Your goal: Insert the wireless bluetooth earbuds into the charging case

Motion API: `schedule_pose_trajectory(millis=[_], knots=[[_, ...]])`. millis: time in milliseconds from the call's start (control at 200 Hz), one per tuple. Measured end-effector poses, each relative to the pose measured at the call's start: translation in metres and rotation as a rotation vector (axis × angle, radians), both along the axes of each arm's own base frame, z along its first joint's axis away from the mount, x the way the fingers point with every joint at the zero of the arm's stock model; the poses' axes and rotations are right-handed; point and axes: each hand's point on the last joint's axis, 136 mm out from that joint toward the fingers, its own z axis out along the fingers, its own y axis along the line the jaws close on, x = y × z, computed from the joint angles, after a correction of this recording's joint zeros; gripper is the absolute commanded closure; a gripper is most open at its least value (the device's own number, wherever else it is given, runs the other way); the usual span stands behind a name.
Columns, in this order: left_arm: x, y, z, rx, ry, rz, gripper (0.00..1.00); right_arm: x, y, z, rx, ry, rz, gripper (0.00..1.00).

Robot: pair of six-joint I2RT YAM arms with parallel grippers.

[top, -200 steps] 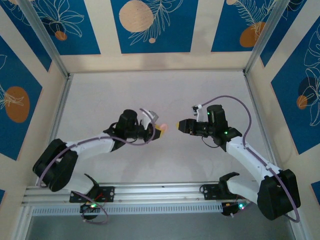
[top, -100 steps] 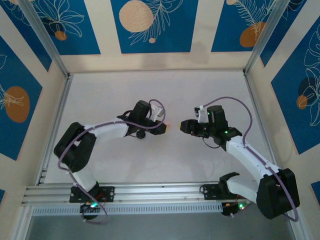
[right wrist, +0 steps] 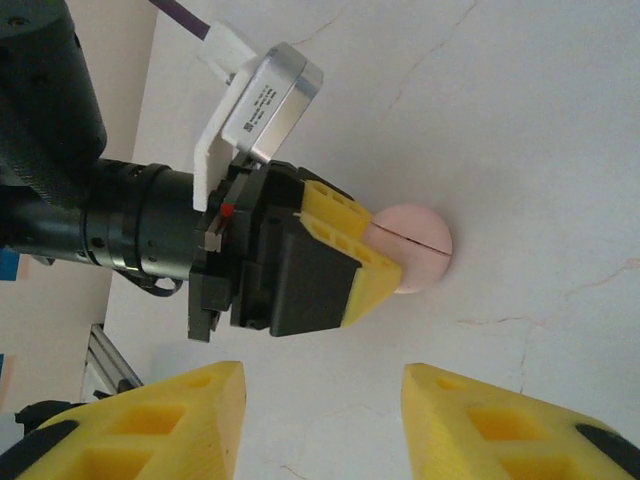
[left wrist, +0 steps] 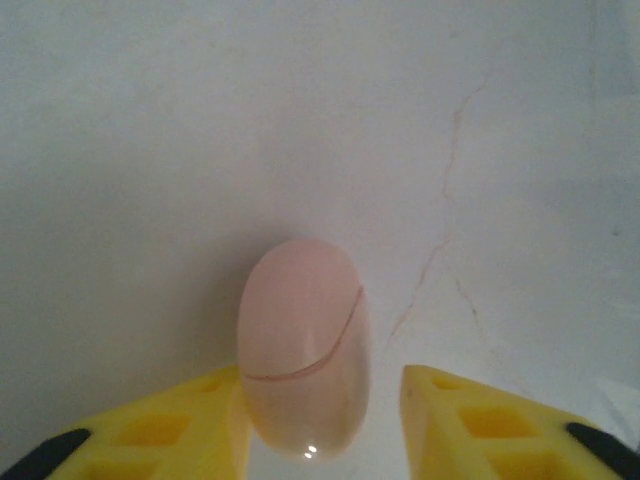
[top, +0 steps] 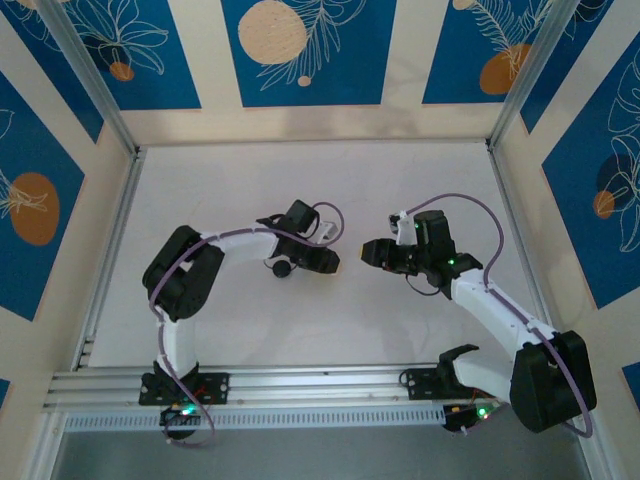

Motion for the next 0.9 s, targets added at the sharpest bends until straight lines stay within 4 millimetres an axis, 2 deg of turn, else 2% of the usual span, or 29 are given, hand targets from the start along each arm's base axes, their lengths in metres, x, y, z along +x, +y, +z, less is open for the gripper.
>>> schedule_pose_trajectory(millis=[65, 140, 185, 245, 265, 270, 275, 290, 305, 380, 500, 605, 695, 765, 900], knots=[[0.0, 0.006, -0.003, 0.038, -0.007, 0.002, 0.48, 0.002, -0.002, -0.002, -0.008, -0.002, -0.006, 0.45], [0.002, 0.017, -0.006, 0.085, -0.017, 0.015, 0.37, 0.005, -0.006, -0.003, -0.022, -0.012, -0.014, 0.41], [0.004, 0.025, -0.002, 0.112, -0.041, 0.021, 0.31, 0.007, -0.009, -0.004, -0.034, -0.017, -0.027, 0.37], [0.008, 0.038, 0.01, 0.136, -0.082, 0.045, 0.19, 0.011, -0.014, -0.005, -0.06, -0.036, -0.041, 0.32], [0.011, 0.042, 0.016, 0.142, -0.104, 0.054, 0.14, 0.013, -0.017, -0.006, -0.072, -0.041, -0.053, 0.23], [0.011, 0.044, 0.018, 0.144, -0.108, 0.063, 0.12, 0.013, -0.017, -0.006, -0.075, -0.043, -0.054, 0.12], [0.011, 0.045, 0.019, 0.144, -0.11, 0.065, 0.11, 0.013, -0.018, -0.006, -0.077, -0.044, -0.055, 0.05], [0.013, 0.049, 0.025, 0.148, -0.134, 0.063, 0.04, 0.015, -0.02, -0.007, -0.087, -0.046, -0.068, 0.0], [0.016, 0.054, 0.031, 0.152, -0.148, 0.086, 0.0, 0.017, -0.022, -0.008, -0.099, -0.056, -0.071, 0.01], [0.026, 0.08, 0.064, 0.164, -0.256, 0.153, 0.0, 0.026, -0.037, -0.01, -0.155, -0.084, -0.122, 0.01], [0.037, 0.138, 0.121, 0.196, -0.477, 0.322, 0.0, 0.043, -0.069, -0.013, -0.248, -0.132, -0.225, 0.01], [0.032, 0.195, 0.149, 0.248, -0.655, 0.498, 0.0, 0.057, -0.098, -0.015, -0.313, -0.192, -0.308, 0.01], [0.02, 0.241, 0.154, 0.315, -0.791, 0.635, 0.0, 0.064, -0.123, -0.021, -0.372, -0.241, -0.385, 0.01], [0.01, 0.27, 0.146, 0.373, -0.869, 0.717, 0.0, 0.064, -0.142, -0.026, -0.414, -0.281, -0.439, 0.01], [-0.006, 0.306, 0.123, 0.475, -0.969, 0.796, 0.0, 0.067, -0.172, -0.026, -0.477, -0.377, -0.529, 0.01]])
